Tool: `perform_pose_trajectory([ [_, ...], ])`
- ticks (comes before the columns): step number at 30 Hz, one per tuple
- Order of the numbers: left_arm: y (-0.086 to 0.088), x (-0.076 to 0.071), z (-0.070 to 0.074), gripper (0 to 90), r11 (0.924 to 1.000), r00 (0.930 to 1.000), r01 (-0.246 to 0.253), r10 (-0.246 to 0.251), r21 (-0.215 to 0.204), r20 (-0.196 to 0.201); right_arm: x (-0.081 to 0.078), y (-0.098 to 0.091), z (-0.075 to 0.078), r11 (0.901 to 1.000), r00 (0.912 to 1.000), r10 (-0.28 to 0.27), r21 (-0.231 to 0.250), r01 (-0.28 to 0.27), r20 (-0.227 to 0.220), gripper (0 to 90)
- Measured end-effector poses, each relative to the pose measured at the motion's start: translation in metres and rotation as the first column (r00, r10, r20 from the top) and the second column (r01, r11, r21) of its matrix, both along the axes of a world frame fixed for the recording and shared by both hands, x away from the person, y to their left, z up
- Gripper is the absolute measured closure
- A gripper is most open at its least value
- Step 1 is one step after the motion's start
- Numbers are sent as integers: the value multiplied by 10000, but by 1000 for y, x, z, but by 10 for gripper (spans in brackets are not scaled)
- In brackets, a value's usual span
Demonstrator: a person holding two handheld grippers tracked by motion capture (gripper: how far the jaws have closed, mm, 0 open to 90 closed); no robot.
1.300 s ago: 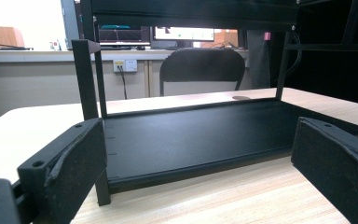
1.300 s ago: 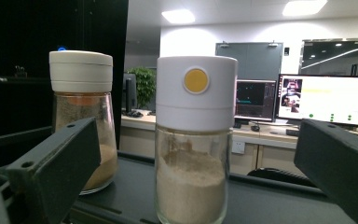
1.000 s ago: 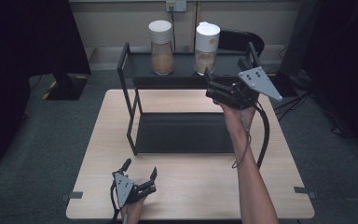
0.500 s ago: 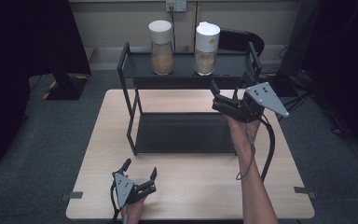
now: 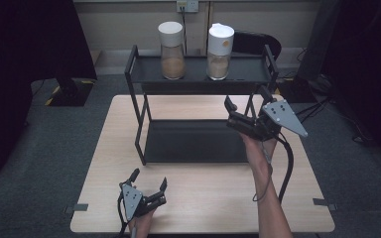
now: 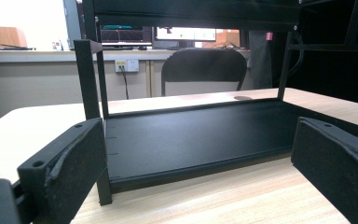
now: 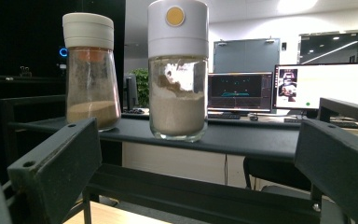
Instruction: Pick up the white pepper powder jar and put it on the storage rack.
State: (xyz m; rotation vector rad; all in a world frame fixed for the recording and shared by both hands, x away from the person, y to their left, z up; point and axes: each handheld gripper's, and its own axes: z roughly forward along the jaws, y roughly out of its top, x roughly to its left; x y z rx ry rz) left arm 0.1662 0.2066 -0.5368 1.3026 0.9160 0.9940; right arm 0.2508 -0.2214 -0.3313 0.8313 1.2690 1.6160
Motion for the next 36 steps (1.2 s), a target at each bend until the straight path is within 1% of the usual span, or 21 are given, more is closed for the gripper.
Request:
perform_pose_trajectory([
  [2, 0, 0, 0, 27, 10000, 10000, -1, 1, 3, 0, -2, -1, -3, 10000, 10000, 24, 5, -24, -55, 0],
  [6, 0, 0, 0, 27, 10000, 10000, -1, 1, -1, 0, -5, -6, -10, 9997, 9997, 133, 198, -128, -205, 0],
  [10, 0, 0, 0, 27, 10000, 10000, -10, 10, -17, -8, -11, -9, -14, 9999, 9998, 55, 89, -53, -215, 0],
  [14, 0, 0, 0, 27, 10000, 10000, -13, 13, -18, -7, -17, -12, -18, 9999, 9999, 20, 168, -17, -166, 0],
  [19, 0, 0, 0, 27, 10000, 10000, -19, 19, -19, -8, -23, -14, -24, 9999, 9999, 6, 131, -3, -173, 0],
  [25, 0, 0, 0, 27, 10000, 10000, -22, 22, -23, -8, -29, -15, -32, 9999, 9997, 13, 106, -11, -236, 0],
  [28, 0, 0, 0, 27, 10000, 10000, -24, 24, -7, -6, -32, -15, -37, 9998, 9996, 16, 177, -11, -283, 0],
  [31, 0, 0, 0, 27, 10000, 10000, -21, 21, -19, -4, -34, -16, -41, 9999, 9994, 45, 110, -42, -337, 0],
  [36, 0, 0, 0, 27, 10000, 10000, -19, 19, -19, -2, -39, -17, -48, 9999, 9992, -18, 139, 24, -388, 0],
])
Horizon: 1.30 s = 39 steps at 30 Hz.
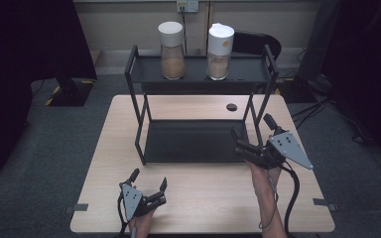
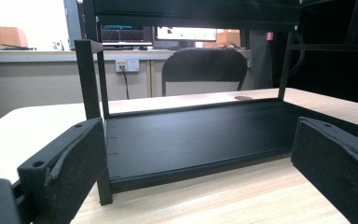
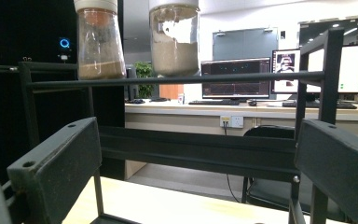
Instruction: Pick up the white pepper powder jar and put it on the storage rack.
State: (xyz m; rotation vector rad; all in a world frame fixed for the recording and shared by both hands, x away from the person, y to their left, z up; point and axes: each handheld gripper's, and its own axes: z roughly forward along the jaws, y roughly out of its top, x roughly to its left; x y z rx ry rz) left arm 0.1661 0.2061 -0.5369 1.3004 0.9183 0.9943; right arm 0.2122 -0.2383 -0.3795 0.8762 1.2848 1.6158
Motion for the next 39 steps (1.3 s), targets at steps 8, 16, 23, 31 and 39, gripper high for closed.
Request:
perform_pose_trajectory([
  [8, 0, 0, 0, 27, 10000, 10000, -1, 1, 1, -2, -5, 1, -9, 9991, 9996, -289, -308, 288, -21, 0],
  [16, 0, 0, 0, 26, 10000, 10000, 1, -1, 18, 6, -11, 7, -19, 9980, 9988, -480, -408, 479, -15, 0],
  [23, 0, 0, 0, 26, 10000, 10000, 0, 0, 19, 4, -15, 7, -32, 9979, 9989, -449, -466, 442, -132, 0],
  [31, 0, 0, 0, 26, 10000, 10000, 1, -1, 19, 6, -21, 8, -47, 9982, 9993, -308, -523, 297, -191, 0],
  [39, 0, 0, 0, 26, 10000, 10000, 0, 0, 21, 5, -28, 4, -62, 9988, 9983, -409, -271, 398, -417, 0],
])
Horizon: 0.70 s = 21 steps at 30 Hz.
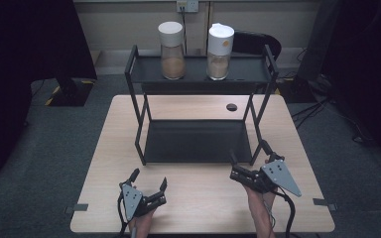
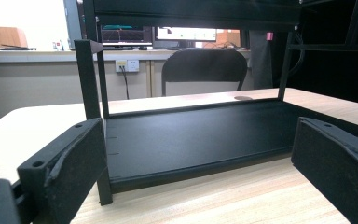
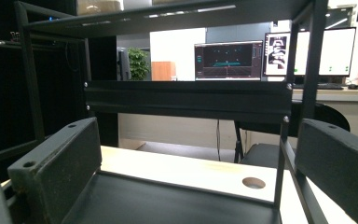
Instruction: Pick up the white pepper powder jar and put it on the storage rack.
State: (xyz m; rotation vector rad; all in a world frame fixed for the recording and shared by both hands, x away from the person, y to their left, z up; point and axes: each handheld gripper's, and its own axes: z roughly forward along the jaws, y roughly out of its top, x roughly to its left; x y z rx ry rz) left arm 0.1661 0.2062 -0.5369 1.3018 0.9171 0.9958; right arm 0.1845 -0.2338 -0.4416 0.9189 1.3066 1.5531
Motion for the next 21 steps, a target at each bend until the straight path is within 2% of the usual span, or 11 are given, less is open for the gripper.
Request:
perform_pose_trajectory([
  [9, 0, 0, 0, 26, 10000, 10000, -1, 1, -1, -2, -7, -5, -15, 9999, 9994, -94, 77, 97, -342, 0],
  [14, 0, 0, 0, 26, 10000, 10000, 0, 0, -2, -1, -8, -7, -23, 9999, 9986, -102, -60, 99, -519, 0],
  [21, 0, 0, 0, 26, 10000, 10000, 0, 0, -1, 0, -13, -9, -35, 9995, 9971, -312, 49, 316, -691, 0],
])
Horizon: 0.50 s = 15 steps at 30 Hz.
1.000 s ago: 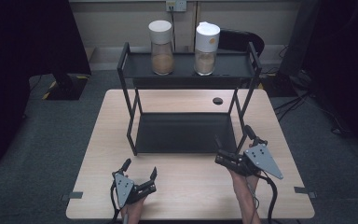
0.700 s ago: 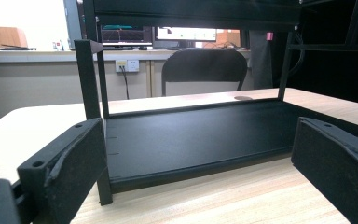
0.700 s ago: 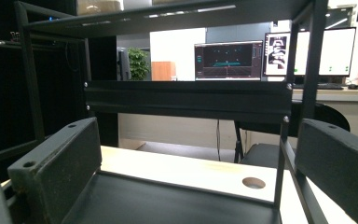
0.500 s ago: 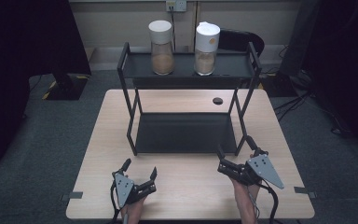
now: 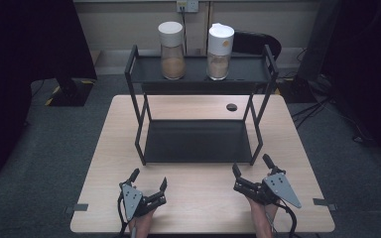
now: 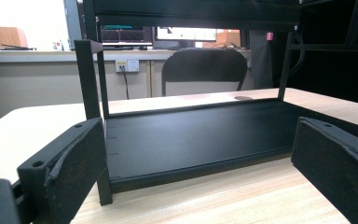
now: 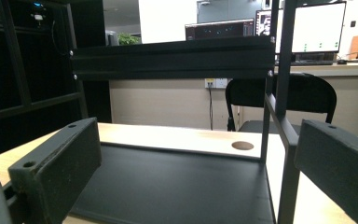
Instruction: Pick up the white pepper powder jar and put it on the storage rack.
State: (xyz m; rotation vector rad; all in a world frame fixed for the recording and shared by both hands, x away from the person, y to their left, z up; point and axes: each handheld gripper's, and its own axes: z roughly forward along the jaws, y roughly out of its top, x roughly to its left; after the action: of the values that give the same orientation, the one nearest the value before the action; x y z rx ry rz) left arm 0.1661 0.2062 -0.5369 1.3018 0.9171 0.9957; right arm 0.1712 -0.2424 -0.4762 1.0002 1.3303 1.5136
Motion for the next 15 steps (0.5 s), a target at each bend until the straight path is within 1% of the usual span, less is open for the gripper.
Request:
perform_pose_trajectory([
  [4, 0, 0, 0, 27, 10000, 10000, -1, 1, 2, -1, -2, 0, -8, 10000, 9999, 47, 3, -47, -131, 0],
  [12, 0, 0, 0, 27, 10000, 10000, -2, 2, -1, 0, -5, 5, -23, 9999, 10000, 21, -151, -22, -18, 0],
  [15, 0, 0, 0, 27, 10000, 10000, -1, 1, -3, 2, -6, 8, -27, 9998, 10000, -93, -201, 92, -35, 0],
])
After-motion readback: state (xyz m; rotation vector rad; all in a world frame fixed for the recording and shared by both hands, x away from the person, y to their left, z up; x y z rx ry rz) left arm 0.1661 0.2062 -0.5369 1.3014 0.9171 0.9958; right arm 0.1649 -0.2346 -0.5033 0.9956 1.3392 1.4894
